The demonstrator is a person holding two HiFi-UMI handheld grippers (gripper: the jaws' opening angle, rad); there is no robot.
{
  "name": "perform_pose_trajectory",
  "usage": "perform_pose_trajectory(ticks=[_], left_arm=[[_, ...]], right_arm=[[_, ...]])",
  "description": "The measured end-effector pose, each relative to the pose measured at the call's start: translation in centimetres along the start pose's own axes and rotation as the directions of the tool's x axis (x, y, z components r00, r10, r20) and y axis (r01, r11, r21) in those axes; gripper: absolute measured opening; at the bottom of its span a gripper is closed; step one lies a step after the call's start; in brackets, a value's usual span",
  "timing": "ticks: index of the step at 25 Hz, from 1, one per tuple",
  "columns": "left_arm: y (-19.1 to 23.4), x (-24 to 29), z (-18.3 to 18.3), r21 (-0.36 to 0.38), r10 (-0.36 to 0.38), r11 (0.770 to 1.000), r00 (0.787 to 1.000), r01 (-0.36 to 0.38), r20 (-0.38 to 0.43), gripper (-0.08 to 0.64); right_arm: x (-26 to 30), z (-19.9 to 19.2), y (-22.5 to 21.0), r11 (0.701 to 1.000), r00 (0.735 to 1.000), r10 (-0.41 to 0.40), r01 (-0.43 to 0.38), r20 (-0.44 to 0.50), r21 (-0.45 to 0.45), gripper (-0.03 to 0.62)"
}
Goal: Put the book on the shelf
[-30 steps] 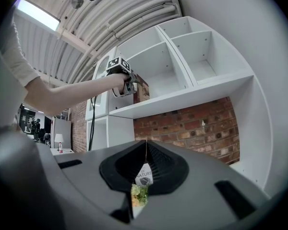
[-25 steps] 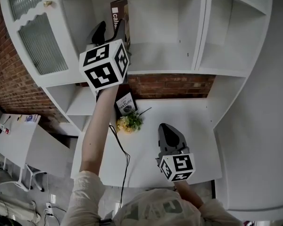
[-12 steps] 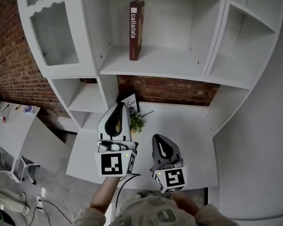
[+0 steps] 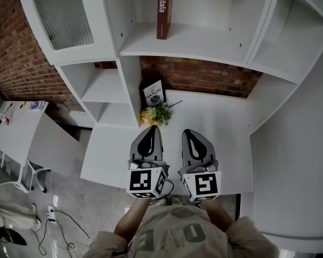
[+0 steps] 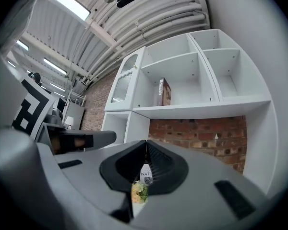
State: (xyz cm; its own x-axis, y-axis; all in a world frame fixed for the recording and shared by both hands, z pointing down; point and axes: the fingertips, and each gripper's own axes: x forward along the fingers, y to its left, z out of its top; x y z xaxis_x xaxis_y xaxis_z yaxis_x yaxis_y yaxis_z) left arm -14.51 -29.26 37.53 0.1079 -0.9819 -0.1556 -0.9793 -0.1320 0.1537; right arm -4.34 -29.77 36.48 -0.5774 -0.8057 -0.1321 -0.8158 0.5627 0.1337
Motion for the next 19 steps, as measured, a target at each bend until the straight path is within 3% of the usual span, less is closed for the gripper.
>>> perform_pose_trajectory(ticks=[19], left_arm=[[0.4,-0.8,-1.5,-0.053,-0.01,0.999,1.0,0.008,-0.023,0.014]], right_arm=[[-0.5,-2.4,1.4,1.0,0.997,0.022,-0.021,-0.079,0.012,0.015]])
